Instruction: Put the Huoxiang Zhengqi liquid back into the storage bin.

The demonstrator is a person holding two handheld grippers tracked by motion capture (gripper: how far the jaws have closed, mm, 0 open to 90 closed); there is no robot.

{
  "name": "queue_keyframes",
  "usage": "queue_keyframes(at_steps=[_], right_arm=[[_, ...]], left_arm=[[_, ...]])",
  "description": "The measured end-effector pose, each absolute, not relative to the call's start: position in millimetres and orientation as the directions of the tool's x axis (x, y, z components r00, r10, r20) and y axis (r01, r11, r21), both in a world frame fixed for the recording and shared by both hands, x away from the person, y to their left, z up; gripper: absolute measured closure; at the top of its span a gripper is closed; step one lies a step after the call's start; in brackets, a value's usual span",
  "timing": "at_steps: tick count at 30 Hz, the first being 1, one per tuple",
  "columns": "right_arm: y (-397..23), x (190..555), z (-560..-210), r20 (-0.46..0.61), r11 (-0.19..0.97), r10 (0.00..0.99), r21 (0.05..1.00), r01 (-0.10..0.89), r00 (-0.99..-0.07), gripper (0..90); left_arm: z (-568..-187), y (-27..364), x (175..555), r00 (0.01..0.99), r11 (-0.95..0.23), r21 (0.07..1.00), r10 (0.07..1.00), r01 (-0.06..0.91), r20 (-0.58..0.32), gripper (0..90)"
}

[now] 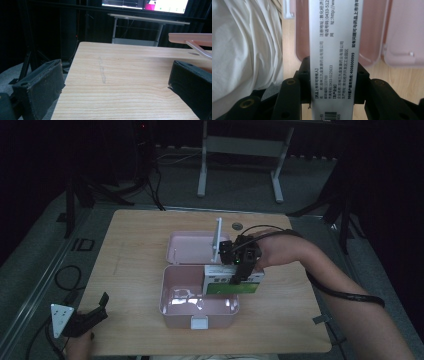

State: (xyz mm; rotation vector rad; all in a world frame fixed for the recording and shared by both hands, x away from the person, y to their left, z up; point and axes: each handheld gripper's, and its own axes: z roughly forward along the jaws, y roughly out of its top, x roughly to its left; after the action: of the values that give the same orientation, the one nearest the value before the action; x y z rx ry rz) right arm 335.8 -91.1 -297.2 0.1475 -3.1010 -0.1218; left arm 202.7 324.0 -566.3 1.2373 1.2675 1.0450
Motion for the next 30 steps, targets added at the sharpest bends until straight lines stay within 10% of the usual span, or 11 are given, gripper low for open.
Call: queue_keyframes(at_steps=[30], right_arm=[[-35, 341, -396, 0.091, 0.995, -0.099, 0.031, -0.096, -0.991, 61.5]], left_arm=[[-566, 324, 203, 0.071, 0.090, 0.992, 0.993, 0.093, -0.097, 0.2]])
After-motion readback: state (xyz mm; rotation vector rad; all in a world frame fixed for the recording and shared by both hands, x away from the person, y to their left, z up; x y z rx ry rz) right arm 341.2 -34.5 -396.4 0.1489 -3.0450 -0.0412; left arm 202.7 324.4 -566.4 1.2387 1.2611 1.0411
